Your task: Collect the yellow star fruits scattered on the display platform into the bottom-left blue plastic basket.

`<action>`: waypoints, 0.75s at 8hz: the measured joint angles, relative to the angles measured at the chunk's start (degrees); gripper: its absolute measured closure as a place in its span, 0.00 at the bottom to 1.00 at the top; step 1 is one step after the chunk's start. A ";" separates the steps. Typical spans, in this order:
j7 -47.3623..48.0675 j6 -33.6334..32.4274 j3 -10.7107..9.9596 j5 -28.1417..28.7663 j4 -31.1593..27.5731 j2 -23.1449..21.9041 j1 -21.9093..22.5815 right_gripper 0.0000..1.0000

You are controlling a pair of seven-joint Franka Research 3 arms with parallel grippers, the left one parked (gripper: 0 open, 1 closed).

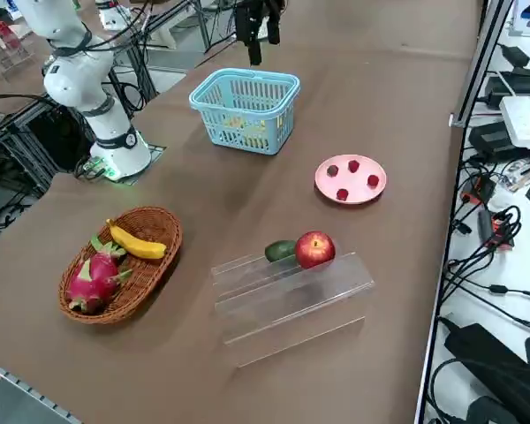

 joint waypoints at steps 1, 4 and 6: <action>0.02 -0.41 0.40 0.05 0.95 -0.01 -0.27 0.00; 0.45 -1.72 7.97 0.08 1.79 -0.68 -8.08 0.00; -0.53 -2.85 11.26 0.10 1.74 -1.20 -13.31 0.00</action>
